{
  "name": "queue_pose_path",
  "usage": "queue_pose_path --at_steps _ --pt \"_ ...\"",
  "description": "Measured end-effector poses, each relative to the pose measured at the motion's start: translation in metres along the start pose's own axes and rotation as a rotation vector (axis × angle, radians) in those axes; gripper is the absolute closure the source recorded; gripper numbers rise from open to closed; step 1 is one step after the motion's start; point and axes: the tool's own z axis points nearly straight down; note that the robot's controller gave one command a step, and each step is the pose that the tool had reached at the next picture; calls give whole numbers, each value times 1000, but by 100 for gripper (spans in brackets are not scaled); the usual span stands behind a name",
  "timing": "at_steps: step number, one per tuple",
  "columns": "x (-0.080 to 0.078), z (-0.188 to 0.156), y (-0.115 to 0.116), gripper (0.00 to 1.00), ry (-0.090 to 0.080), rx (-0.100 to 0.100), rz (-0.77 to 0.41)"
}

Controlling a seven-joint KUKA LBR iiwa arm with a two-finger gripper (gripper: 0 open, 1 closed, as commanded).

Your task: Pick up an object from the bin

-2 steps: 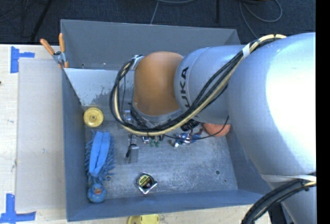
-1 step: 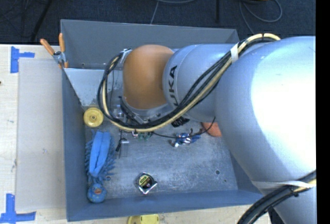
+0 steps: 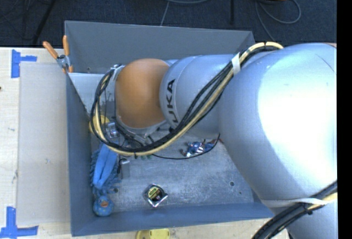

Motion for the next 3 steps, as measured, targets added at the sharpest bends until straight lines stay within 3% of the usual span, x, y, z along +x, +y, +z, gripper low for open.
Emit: queue_pose_path --at_steps 1,2,3 --pt "39 3 26 100 2 0 24" --pt "39 3 25 100 2 0 24" --pt "29 -94 25 100 0 0 11"
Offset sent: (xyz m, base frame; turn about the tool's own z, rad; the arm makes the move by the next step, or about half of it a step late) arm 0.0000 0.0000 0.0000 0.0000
